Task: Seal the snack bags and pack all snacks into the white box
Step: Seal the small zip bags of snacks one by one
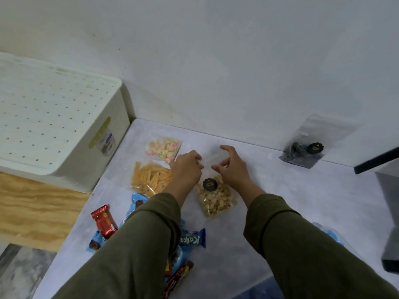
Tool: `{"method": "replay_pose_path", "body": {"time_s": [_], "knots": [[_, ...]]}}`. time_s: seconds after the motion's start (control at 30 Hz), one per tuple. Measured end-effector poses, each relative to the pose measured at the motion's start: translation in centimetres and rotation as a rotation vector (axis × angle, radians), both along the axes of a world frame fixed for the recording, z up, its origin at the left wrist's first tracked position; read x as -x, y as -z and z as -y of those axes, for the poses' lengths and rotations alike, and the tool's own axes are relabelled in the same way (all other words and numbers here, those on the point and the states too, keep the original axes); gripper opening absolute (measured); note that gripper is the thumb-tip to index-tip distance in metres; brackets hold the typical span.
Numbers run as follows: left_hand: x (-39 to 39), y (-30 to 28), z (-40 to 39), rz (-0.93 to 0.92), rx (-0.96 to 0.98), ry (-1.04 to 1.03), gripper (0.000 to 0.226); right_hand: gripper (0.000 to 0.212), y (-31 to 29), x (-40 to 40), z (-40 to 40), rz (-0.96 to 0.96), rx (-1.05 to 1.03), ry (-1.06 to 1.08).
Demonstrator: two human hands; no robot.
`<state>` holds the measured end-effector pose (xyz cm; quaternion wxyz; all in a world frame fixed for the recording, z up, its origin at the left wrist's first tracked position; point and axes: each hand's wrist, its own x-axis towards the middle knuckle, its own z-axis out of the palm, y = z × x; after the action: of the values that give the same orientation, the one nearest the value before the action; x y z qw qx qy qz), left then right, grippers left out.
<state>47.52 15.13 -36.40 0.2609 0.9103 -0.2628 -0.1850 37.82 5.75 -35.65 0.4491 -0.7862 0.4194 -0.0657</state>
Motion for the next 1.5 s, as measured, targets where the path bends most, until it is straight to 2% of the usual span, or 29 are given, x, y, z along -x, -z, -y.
{"method": "replay_pose_path", "body": {"time_s": [0.2,0.33,0.4,0.57,0.73,0.87,1.03,1.2,1.33,1.5], "knots": [[0.0,-4.1,0.8,-0.02,0.056,0.11,0.023,0.02,-4.6,1.7,0.9,0.062,0.067,-0.023],[0.4,-8.4,0.6,0.043,0.058,0.189,0.005,0.019,-8.6,3.5,0.3,0.169,0.055,0.025],[0.5,-10.6,0.2,0.055,0.078,0.193,0.009,0.02,-10.9,4.7,-0.1,0.198,0.085,0.062],[1.9,-16.2,-0.2,-0.089,0.377,0.302,0.01,0.019,-16.9,7.3,-1.0,0.283,0.175,0.161],[4.4,-21.5,0.4,-0.084,0.55,0.395,0.004,0.004,-22.1,9.0,-1.3,0.267,0.315,0.205],[5.7,-24.0,0.7,-0.172,0.662,0.363,0.007,0.005,-24.4,10.3,-1.4,0.268,0.397,0.247],[7.2,-25.3,0.9,-0.227,0.675,0.35,0.006,0.006,-26.2,11.2,-1.2,0.227,0.437,0.189],[8.4,-25.8,1.8,-0.187,0.659,0.376,0.006,0.007,-26.8,11.3,-0.7,0.17,0.488,0.133],[9.0,-26.2,2.4,-0.153,0.646,0.365,0.005,0.026,-27.1,11.4,-0.2,0.148,0.522,0.108],[9.5,-26.4,3.0,-0.105,0.602,0.357,0.007,0.024,-27.0,11.2,0.4,0.099,0.537,0.056]]}}
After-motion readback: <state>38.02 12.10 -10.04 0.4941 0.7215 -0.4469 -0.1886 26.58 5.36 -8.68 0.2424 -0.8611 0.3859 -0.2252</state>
